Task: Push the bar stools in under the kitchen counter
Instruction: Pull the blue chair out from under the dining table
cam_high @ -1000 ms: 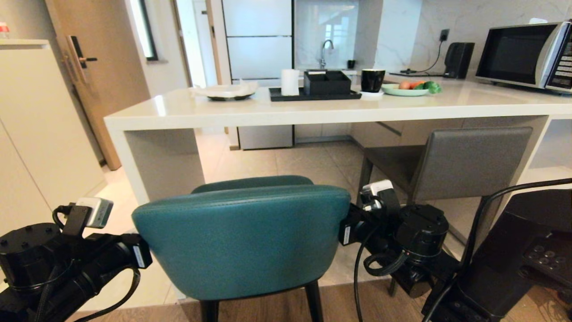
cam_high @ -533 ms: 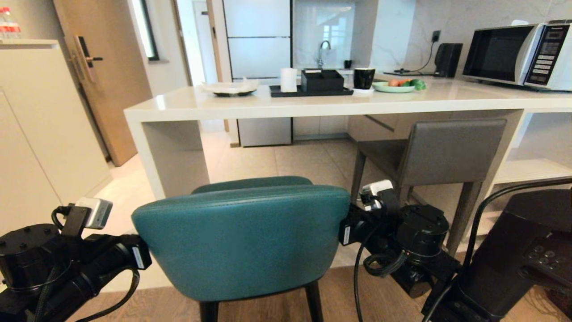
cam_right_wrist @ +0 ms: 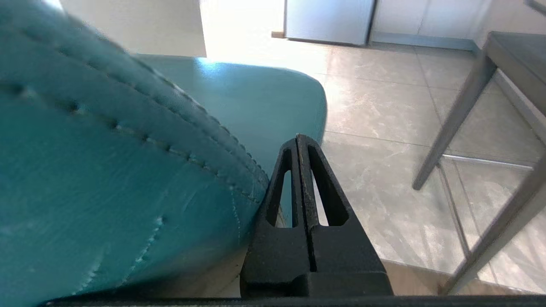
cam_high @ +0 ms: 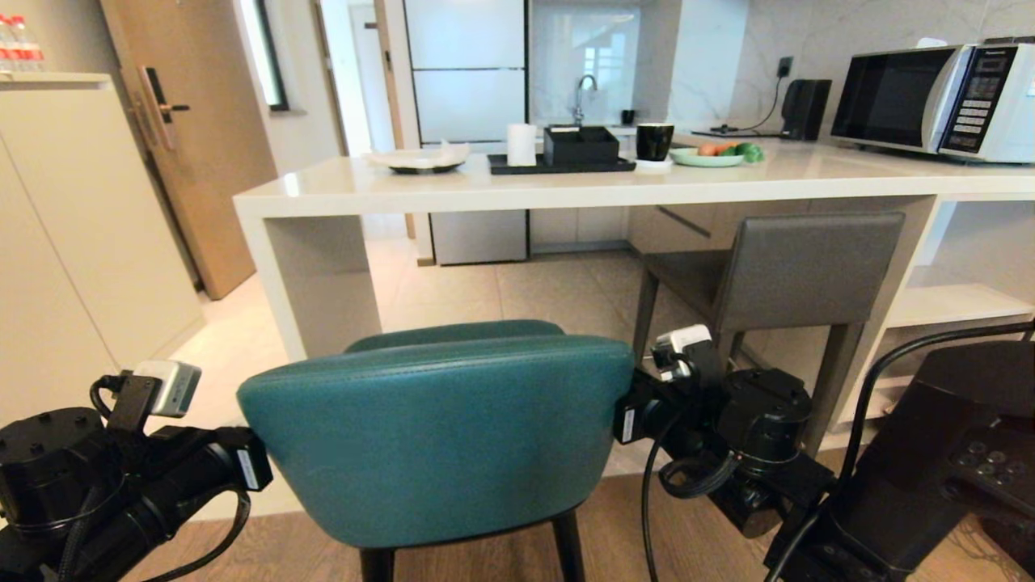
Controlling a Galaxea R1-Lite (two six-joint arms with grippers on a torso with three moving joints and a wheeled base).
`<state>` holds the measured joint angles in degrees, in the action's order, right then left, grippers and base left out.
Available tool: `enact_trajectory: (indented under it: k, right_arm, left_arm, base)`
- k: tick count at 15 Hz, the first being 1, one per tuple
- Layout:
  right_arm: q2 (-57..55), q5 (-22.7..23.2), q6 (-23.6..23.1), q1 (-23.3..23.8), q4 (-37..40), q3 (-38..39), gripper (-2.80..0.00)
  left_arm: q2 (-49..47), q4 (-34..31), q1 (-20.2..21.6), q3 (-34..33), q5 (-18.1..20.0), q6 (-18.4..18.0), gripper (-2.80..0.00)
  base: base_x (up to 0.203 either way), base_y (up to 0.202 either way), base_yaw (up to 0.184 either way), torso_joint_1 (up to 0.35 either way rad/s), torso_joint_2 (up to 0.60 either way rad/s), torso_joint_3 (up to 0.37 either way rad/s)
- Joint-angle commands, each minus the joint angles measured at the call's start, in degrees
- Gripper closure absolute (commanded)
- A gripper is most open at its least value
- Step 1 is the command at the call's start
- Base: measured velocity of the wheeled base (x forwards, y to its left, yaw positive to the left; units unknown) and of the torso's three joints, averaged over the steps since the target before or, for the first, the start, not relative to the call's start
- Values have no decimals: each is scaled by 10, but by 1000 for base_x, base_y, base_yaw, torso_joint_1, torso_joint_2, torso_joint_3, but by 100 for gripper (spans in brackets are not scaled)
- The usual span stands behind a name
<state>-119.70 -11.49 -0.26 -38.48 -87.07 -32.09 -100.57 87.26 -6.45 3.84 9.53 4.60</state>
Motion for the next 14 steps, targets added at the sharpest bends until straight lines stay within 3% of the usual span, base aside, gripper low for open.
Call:
enact_trajectory:
  k: [1, 3, 10, 14]
  right_arm:
    - [17, -4, 0, 11, -6, 19, 0]
    - [38, -4, 1, 26, -6, 56, 0]
    - [112, 1, 9, 119, -6, 148, 0]
    - [174, 1, 11, 146, -6, 187, 0]
  left_arm:
    - [11, 4, 24, -12, 1, 1, 0]
    - [33, 4, 33, -28, 3, 2, 0]
    - [77, 4, 154, -37, 39, 3, 0]
    - [154, -4, 199, -37, 97, 7, 0]
  base:
    - [0, 0, 0, 0, 0, 0]
    - [0, 0, 0, 0, 0, 0]
    - [0, 0, 0, 0, 0, 0]
    - [0, 0, 0, 0, 0, 0]
